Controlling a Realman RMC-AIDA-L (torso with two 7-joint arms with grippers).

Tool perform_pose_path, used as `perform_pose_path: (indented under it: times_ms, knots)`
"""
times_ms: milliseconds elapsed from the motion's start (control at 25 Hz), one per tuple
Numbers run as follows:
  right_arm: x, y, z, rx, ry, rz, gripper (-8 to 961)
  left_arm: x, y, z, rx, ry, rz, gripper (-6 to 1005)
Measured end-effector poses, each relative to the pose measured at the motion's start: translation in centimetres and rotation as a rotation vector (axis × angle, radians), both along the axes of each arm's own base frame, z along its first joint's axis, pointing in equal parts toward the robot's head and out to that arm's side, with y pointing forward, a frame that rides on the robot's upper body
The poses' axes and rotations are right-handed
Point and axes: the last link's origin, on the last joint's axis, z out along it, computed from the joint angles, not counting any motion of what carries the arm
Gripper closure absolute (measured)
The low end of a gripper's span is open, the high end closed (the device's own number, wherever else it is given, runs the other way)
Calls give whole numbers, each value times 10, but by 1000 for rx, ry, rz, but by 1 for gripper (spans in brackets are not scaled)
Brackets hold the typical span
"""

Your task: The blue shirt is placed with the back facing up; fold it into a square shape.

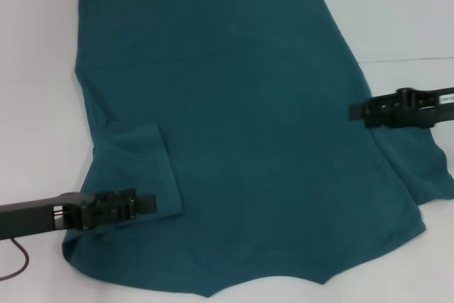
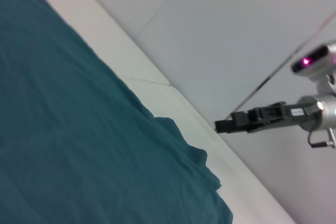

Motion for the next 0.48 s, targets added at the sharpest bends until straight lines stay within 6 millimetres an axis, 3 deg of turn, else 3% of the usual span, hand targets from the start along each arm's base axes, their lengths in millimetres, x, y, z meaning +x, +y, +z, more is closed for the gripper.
perform_pose_path:
  times_ms: [240,480]
  knots:
    - [17,-8,29,83,16,-68,469,3,2,-2,-8,-11,12,170]
    - [33,-22,43,41,-31,-115,473,4,2,-2,-3,-19,12,171]
